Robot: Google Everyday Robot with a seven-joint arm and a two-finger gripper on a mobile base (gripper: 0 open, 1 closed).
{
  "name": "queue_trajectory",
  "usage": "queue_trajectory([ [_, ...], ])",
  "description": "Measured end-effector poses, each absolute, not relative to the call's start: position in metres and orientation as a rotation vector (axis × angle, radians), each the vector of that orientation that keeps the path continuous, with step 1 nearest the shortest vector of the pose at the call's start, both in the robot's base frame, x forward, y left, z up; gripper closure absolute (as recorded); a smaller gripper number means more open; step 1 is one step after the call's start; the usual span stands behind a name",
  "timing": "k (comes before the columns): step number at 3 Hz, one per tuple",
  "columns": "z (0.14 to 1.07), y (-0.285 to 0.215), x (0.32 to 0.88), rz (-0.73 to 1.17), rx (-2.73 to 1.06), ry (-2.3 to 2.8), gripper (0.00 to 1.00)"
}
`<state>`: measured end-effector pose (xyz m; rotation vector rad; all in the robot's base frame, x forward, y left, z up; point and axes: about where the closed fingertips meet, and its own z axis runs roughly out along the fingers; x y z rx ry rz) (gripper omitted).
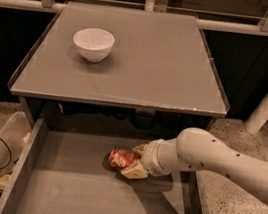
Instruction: Place coke can into top drawer
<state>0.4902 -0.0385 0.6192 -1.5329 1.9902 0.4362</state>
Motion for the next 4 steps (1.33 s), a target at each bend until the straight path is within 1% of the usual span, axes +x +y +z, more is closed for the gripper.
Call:
queue_trajectory([
  [2, 0.6192, -0.0385, 0.4902, 0.436, -1.533, 1.99, 0.13],
  [3, 0.6192, -0.0384, 0.4902, 0.436, -1.533, 1.99, 0.0],
  [4, 0.6192, -0.0384, 0.4902, 0.436, -1.533, 1.99, 0.0],
])
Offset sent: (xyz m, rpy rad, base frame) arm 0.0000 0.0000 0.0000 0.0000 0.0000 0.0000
